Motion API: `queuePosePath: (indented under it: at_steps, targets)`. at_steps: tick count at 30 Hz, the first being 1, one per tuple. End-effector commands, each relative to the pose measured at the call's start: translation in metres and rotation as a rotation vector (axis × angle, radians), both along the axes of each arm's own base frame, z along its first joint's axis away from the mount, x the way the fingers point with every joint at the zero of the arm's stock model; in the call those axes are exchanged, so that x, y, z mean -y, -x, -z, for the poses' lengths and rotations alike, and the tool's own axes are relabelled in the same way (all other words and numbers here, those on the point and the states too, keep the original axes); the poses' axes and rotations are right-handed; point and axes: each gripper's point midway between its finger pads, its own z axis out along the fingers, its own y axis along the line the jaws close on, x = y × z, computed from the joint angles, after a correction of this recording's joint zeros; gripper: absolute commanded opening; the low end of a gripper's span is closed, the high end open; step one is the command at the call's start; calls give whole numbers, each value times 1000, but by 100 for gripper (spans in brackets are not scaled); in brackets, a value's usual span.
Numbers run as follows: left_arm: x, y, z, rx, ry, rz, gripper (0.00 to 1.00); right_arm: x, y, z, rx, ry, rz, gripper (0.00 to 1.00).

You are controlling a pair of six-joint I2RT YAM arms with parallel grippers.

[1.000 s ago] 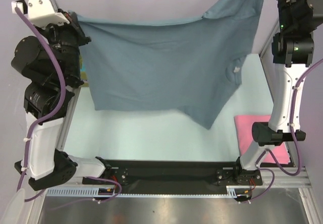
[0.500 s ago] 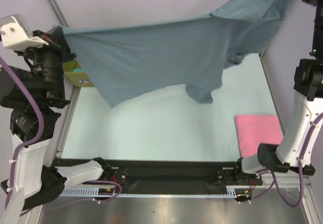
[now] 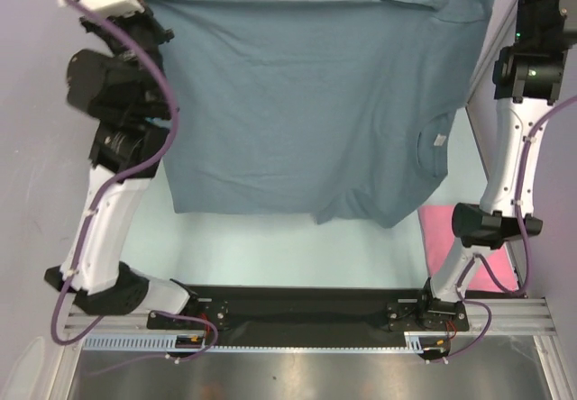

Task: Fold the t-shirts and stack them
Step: Flatten the tshirt out

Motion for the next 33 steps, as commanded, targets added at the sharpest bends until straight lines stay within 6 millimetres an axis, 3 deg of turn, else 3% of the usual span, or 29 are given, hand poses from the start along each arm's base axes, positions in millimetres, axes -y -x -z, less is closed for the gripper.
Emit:
queuePosePath:
  at_steps: [1, 2, 6, 10, 15, 17, 19, 20, 22, 23, 24, 25, 26, 27, 29, 30, 33]
  targets:
    - [-14, -3, -27, 102, 25, -25, 0, 9, 34, -40, 174, -43, 26, 0]
    - [-21, -4, -32, 119, 39, -39, 0, 13, 29, -39, 180, -66, 30, 0]
    - [-23, -22, -34, 143, 94, 3, 0, 15, 30, -43, 207, -92, 23, 0]
    - [-21, -30, -27, 118, 89, 36, 0, 16, 35, -43, 192, -64, 41, 0]
    - [-26, -17, -18, 93, 89, 49, 0, 18, 53, -43, 153, -32, 68, 0]
    - [-25, -14, -9, 71, 82, 62, 0, 14, 72, -47, 150, -5, 84, 0]
    - [-31, 6, -10, 81, 96, 77, 1, 12, 84, -47, 130, 17, 96, 0]
    - [-31, 9, -5, 70, 94, 81, 1, 7, 103, -52, 143, 33, 97, 0]
    - [-38, 36, -8, 93, 110, 108, 0, 5, 112, -45, 102, 48, 108, 0]
    - [-37, 38, -1, 77, 105, 116, 0, 2, 135, -46, 109, 59, 122, 0]
    - [-38, 46, 1, 80, 122, 135, 0, 1, 145, -46, 108, 66, 129, 0]
    - [-47, 73, -6, 120, 138, 145, 0, 0, 161, -49, 120, 72, 139, 0]
    - [-48, 79, -3, 118, 142, 155, 0, -1, 175, -50, 128, 77, 151, 0]
    - [-50, 93, -4, 131, 148, 169, 0, -4, 205, -56, 152, 91, 174, 0]
    - [-59, 129, -11, 182, 165, 201, 0, -4, 233, -59, 170, 93, 203, 0]
    - [-62, 139, -11, 188, 164, 211, 0, -8, 263, -63, 201, 100, 218, 0]
    - [-72, 170, -12, 217, 176, 233, 0, -10, 298, -66, 237, 97, 241, 0]
